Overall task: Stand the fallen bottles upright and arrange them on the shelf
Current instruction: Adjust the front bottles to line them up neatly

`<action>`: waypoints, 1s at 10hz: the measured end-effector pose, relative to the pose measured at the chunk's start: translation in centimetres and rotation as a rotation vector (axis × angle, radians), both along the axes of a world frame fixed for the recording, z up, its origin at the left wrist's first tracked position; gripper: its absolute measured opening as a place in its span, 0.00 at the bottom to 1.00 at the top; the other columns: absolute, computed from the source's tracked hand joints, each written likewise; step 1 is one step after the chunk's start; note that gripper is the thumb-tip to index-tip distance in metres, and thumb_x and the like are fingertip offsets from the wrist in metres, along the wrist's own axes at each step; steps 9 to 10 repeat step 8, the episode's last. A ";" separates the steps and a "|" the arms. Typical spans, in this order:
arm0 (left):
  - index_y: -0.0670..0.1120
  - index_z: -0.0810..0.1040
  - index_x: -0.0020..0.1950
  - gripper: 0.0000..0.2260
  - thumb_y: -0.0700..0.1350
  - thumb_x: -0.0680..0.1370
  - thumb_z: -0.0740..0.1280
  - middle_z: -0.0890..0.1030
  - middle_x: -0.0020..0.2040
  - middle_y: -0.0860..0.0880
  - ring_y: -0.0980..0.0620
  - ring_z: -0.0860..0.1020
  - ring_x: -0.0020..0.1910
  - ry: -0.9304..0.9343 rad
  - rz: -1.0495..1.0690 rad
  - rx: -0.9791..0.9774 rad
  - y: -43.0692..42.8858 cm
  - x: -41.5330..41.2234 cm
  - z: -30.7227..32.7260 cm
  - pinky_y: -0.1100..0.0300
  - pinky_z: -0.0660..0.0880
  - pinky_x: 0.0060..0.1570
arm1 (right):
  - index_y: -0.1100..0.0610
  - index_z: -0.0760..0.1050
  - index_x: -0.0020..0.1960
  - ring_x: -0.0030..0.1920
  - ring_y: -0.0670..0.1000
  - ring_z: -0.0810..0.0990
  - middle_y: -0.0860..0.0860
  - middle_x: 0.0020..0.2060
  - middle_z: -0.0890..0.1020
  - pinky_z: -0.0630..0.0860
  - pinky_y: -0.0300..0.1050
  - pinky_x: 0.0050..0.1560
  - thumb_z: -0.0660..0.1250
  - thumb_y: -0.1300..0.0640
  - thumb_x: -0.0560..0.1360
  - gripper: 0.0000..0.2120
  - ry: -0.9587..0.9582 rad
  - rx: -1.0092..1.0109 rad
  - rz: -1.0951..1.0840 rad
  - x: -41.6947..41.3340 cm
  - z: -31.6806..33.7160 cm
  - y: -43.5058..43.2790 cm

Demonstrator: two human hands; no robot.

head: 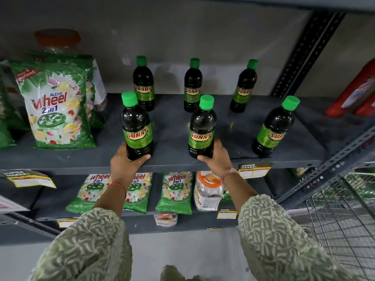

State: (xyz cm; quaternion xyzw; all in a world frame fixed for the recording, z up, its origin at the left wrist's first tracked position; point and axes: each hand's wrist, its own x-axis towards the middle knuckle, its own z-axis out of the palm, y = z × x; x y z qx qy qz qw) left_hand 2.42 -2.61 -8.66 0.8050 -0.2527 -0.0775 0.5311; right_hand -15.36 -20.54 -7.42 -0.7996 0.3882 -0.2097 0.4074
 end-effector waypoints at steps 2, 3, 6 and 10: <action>0.43 0.71 0.63 0.27 0.39 0.66 0.75 0.79 0.60 0.42 0.47 0.77 0.59 0.016 -0.064 0.002 0.2 0.6 0.0 0.60 0.69 0.58 | 0.64 0.63 0.63 0.62 0.60 0.73 0.62 0.61 0.75 0.69 0.45 0.58 0.71 0.63 0.68 0.27 0.022 0.000 0.005 0.0 0.3 0.2; 0.43 0.70 0.64 0.27 0.38 0.67 0.74 0.78 0.62 0.41 0.44 0.76 0.60 0.058 -0.109 0.009 0.4 1.3 -0.3 0.57 0.69 0.59 | 0.64 0.63 0.64 0.62 0.59 0.73 0.62 0.62 0.75 0.68 0.43 0.58 0.71 0.63 0.68 0.28 0.015 0.006 0.002 0.0 0.3 0.2; 0.42 0.63 0.69 0.30 0.36 0.69 0.71 0.74 0.66 0.38 0.37 0.69 0.67 0.095 -0.099 0.162 0.2 2.1 0.1 0.43 0.64 0.69 | 0.62 0.62 0.65 0.63 0.59 0.73 0.61 0.62 0.75 0.69 0.50 0.63 0.71 0.63 0.68 0.30 0.019 0.075 0.002 0.0 0.3 0.3; 0.45 0.49 0.75 0.38 0.39 0.72 0.69 0.67 0.72 0.38 0.37 0.65 0.70 0.117 -0.021 0.214 1.8 -1.7 0.7 0.45 0.63 0.70 | 0.59 0.54 0.72 0.70 0.56 0.66 0.57 0.69 0.68 0.63 0.48 0.69 0.70 0.63 0.69 0.38 -0.105 0.099 -0.015 -2.5 0.4 2.3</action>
